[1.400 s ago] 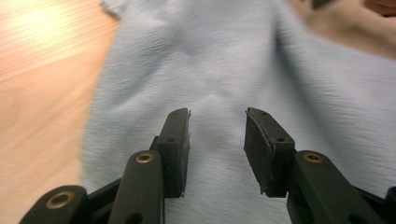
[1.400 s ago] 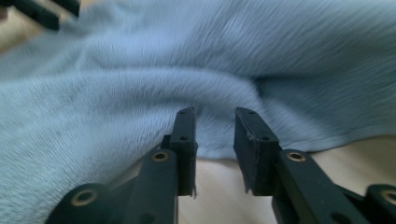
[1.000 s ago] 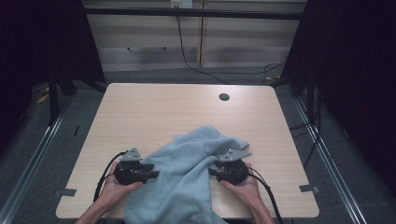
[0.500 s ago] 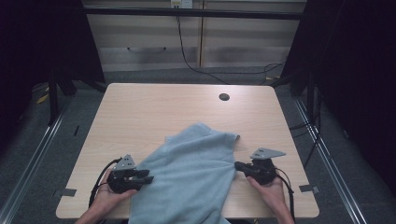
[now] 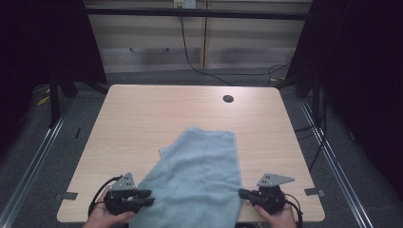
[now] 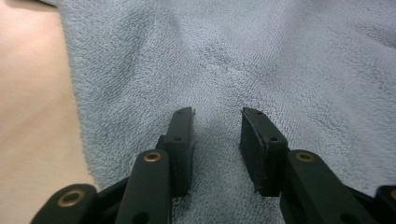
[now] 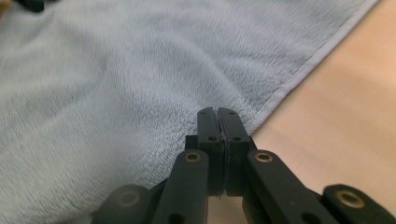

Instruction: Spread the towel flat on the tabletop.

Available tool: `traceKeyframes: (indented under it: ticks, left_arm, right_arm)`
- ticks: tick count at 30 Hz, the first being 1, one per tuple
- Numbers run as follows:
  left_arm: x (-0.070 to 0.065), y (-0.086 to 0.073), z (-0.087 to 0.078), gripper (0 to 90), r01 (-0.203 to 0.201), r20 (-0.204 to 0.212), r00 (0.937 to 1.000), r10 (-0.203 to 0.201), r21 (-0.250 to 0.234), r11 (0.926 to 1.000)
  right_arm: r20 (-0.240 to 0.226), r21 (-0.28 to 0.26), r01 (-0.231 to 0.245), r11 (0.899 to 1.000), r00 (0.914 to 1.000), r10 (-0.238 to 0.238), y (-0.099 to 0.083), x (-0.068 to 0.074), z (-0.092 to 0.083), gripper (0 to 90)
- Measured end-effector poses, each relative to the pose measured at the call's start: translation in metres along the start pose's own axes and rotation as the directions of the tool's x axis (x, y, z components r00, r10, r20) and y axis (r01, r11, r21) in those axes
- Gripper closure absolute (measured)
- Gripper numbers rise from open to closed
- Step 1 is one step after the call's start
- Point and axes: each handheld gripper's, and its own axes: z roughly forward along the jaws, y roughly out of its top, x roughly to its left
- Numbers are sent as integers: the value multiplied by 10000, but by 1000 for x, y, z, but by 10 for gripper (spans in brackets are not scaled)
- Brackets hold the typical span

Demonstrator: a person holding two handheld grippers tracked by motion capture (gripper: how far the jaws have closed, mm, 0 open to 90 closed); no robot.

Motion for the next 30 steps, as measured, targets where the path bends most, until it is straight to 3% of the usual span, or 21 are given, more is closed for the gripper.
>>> traceKeyframes:
  ticks: [3,5,7,10,13,16,18,22,24,26,28,30]
  left_arm:
    - [-6,-2,-2,638,18,536,9986,-25,135,9999]
    - [-4,0,-2,627,173,838,9963,-178,58,9998]
    - [3,9,-2,626,369,671,9971,-352,-244,9990]
    - [20,29,-2,620,811,589,9954,-758,-949,9922]
    - [40,50,2,626,950,265,9954,-925,-1204,9882]
    - [59,61,8,640,1234,5,9922,-1246,-1387,9826]
    - [69,65,13,658,1428,-366,9881,-1494,-1417,9796]
    - [89,67,23,694,1962,-590,9764,-2078,-1605,9673]
    - [97,69,30,694,1923,-950,9738,-2067,-1419,9710]
    - [104,70,35,674,2039,-1127,9688,-2209,-1448,9682]
    - [107,69,41,635,2121,-1002,9683,-2287,-1535,9651]
    - [108,68,47,601,2075,-1205,9674,-2229,-1286,9698]
  right_arm:
    - [-160,182,138,9997,9998,-135,-10,11,-6,883]
    - [-321,-60,232,9997,9992,-234,-9,15,-11,834]
    - [-321,-306,285,9991,9991,-295,-3,15,-13,773]
    - [-279,-659,392,9971,9988,-411,15,10,-7,750]
    - [-453,-680,524,9963,9974,-556,33,5,15,713]
    - [-288,-514,687,9963,9971,-703,44,4,36,674]
    - [-304,-462,690,9965,9971,-704,51,3,50,654]
    - [-142,-254,727,9970,9972,-730,56,0,68,631]
    - [-81,-22,821,9966,9966,-821,53,1,71,628]
    - [-129,-88,772,9970,9969,-773,51,2,71,627]
    - [-143,-106,729,9973,9972,-730,50,2,70,624]
    - [-186,-145,668,9977,9976,-671,49,2,70,620]
